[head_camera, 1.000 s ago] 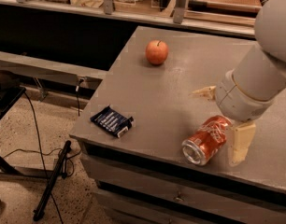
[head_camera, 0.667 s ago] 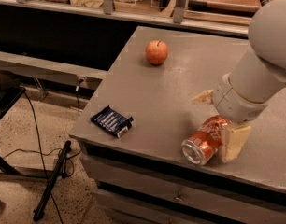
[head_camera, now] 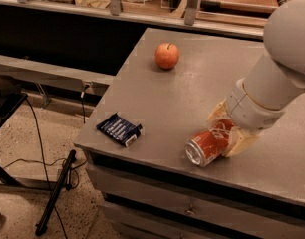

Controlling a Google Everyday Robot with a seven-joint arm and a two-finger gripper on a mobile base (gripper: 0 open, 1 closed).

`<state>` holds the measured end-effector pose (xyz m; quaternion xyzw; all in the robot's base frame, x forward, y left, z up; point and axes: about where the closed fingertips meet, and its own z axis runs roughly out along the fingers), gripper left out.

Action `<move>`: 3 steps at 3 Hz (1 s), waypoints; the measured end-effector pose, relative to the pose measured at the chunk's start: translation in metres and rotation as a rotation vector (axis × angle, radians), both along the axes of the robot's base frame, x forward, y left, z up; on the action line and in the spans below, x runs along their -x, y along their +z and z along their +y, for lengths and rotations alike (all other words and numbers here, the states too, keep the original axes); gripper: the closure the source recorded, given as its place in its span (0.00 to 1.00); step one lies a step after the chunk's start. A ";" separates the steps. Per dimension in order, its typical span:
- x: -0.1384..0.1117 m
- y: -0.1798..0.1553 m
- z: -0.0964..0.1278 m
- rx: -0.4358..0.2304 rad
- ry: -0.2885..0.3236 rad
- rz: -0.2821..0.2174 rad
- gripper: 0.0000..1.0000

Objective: Move coke can near apple

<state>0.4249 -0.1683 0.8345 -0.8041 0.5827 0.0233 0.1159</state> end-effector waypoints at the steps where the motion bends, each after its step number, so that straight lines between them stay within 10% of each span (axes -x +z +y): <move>1: -0.008 0.011 -0.003 -0.057 -0.057 0.027 0.89; 2: -0.035 0.023 -0.027 -0.082 -0.157 0.029 1.00; 3: -0.091 0.068 -0.065 -0.096 -0.305 -0.092 1.00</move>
Offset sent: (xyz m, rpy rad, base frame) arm 0.1208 -0.0998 0.0980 0.1434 -0.1144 -0.3959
